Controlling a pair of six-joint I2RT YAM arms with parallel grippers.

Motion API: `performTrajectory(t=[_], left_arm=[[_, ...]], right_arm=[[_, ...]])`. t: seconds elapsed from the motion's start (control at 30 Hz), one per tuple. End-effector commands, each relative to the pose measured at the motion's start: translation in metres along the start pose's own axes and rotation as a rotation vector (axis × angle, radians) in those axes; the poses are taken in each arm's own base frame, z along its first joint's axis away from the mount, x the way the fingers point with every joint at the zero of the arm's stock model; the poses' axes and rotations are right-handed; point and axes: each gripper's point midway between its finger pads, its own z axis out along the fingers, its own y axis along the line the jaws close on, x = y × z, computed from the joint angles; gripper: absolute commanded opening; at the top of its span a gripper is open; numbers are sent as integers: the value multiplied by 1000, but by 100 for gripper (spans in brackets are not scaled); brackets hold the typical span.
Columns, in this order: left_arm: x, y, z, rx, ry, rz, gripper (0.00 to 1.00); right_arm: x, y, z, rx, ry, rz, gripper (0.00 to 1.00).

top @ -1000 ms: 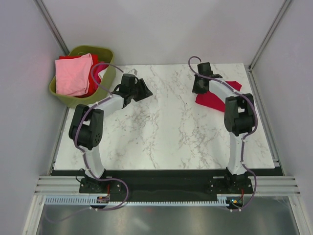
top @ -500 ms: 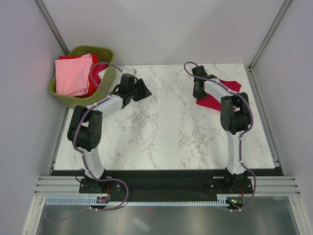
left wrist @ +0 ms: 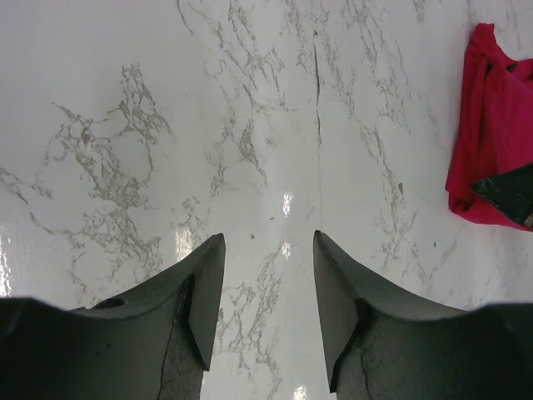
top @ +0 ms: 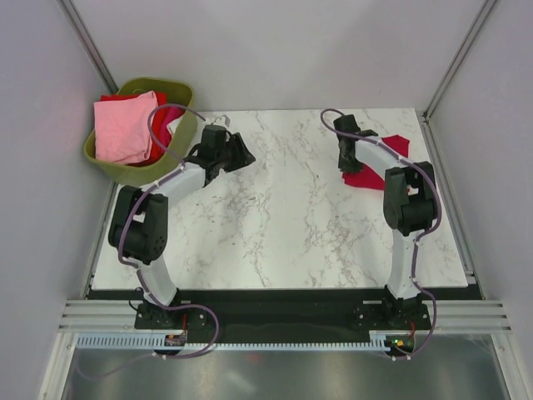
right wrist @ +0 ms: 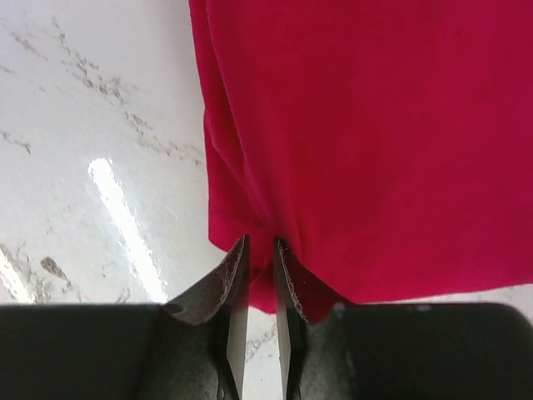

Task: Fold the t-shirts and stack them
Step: Neatly place the folded tshirt to the corner, then reset both grippers

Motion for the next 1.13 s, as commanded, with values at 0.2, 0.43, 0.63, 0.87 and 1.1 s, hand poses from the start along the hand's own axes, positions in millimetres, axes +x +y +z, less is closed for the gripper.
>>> performTrajectory(t=[0.2, 0.43, 0.63, 0.87, 1.1], left_arm=[[-9, 2, -42, -17, -86, 106, 54], [-18, -10, -88, 58, -252, 174, 56], [-14, -32, -132, 216, -393, 251, 96], [-7, -39, -149, 289, -442, 285, 100], [-7, -40, -147, 289, -440, 289, 100]], right_arm=[[-58, 25, -112, -379, -429, 49, 31], [-60, 31, -191, -618, -698, 163, 57], [-12, 14, -190, -678, -731, 287, 73], [17, 8, -195, -732, -701, 338, 81], [20, 10, -203, -771, -732, 312, 83]])
